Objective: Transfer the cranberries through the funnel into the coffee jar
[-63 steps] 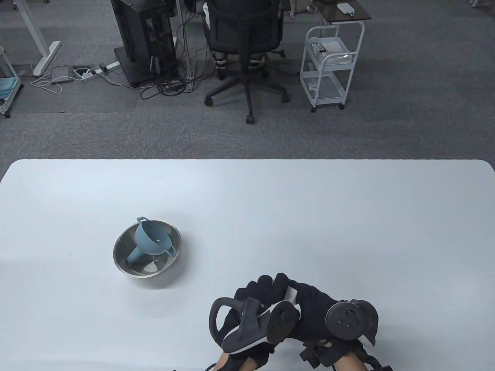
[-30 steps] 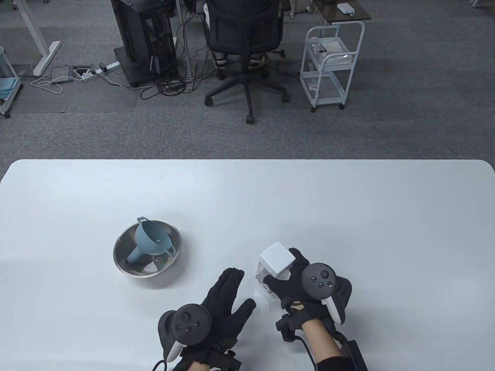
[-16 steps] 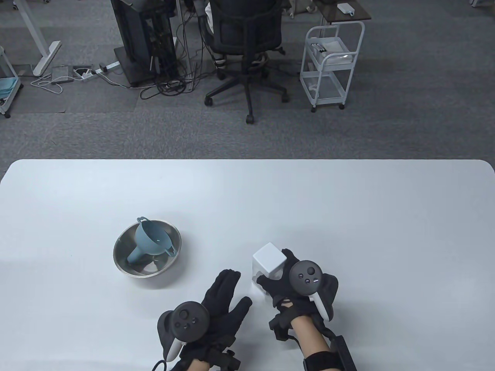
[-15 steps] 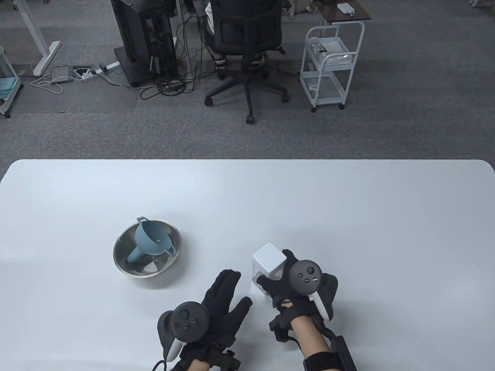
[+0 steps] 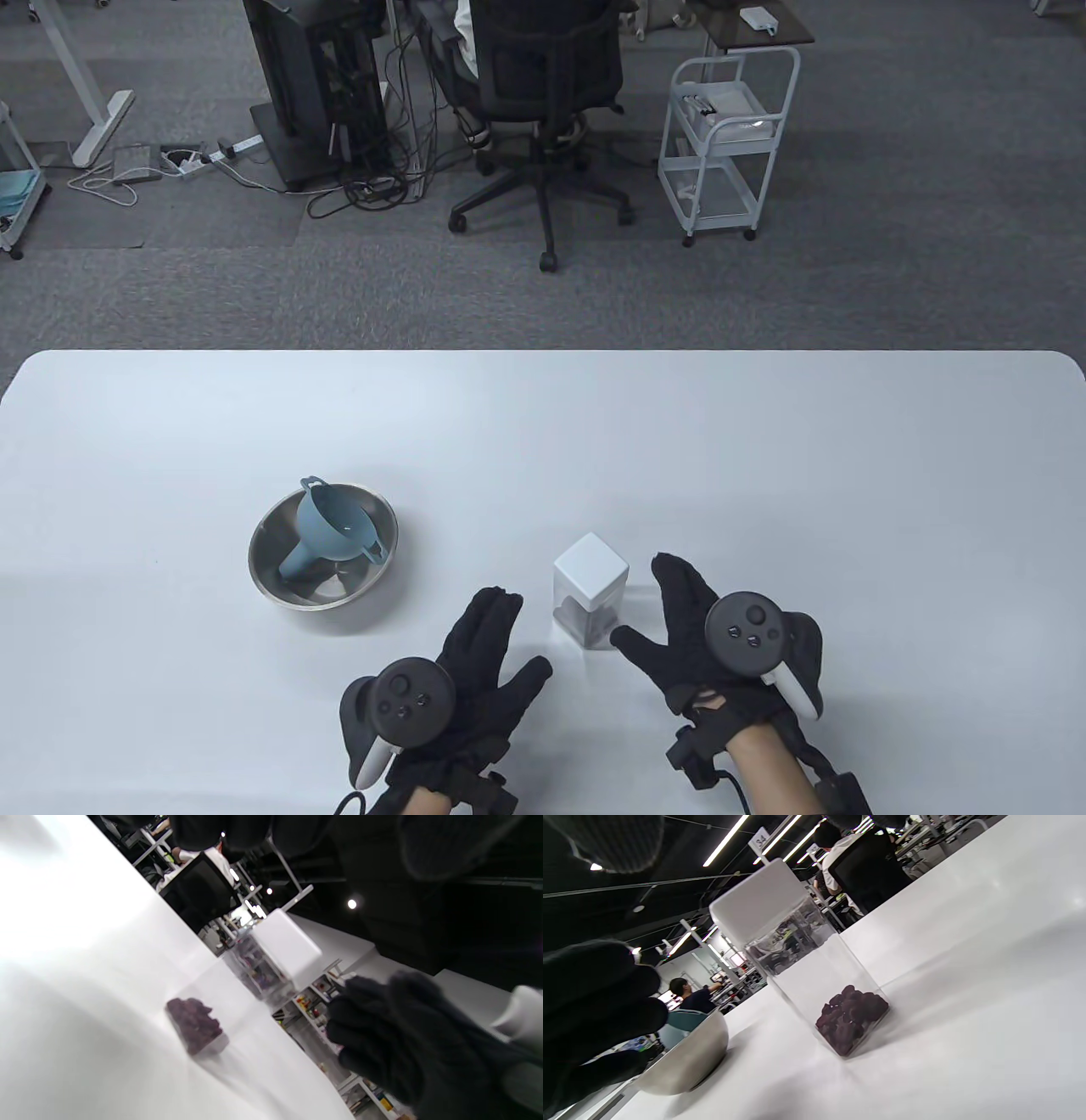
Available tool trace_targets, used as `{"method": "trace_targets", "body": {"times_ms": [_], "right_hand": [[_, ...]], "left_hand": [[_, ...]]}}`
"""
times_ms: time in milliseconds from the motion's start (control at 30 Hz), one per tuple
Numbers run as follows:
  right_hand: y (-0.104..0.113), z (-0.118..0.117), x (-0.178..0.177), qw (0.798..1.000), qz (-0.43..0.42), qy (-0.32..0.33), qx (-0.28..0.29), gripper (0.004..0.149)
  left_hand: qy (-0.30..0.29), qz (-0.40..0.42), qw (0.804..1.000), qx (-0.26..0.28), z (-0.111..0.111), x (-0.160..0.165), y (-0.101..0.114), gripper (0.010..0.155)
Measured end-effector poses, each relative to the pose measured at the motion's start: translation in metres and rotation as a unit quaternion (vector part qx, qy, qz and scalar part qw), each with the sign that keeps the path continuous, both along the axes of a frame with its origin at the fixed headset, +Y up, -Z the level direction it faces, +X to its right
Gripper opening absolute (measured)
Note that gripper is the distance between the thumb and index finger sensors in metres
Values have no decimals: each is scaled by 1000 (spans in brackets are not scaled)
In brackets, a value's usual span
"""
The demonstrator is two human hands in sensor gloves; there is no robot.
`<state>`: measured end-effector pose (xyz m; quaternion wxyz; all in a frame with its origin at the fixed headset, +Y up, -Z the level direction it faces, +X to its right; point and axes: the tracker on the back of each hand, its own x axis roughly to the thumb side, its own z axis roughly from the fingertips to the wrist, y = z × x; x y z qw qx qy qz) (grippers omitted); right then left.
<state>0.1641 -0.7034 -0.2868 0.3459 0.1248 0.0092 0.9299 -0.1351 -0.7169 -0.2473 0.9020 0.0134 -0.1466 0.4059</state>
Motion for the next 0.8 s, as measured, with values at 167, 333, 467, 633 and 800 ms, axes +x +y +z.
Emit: {"method": "trace_targets", "body": {"times_ms": [167,333,467,633,800], "right_hand": [[-9,12,12,999,-8,33,4,97],[-25,16,21,998,-38,48,-15,98],[-31,13,22,998,-42,45,-23,99],[-35,11,26,998,-54,36,-25,98],[-32,13,28,998,-58,31,-18,98]], "left_hand": [[1,-11,1000,-23,-3,-3,-5,85],[10,3,999,-35,-5,-7,-9,85],[14,5,999,-40,-4,-8,-11,85],[20,7,999,-43,-3,-9,-11,84],[20,2,998,-54,-4,-9,-15,84]]}}
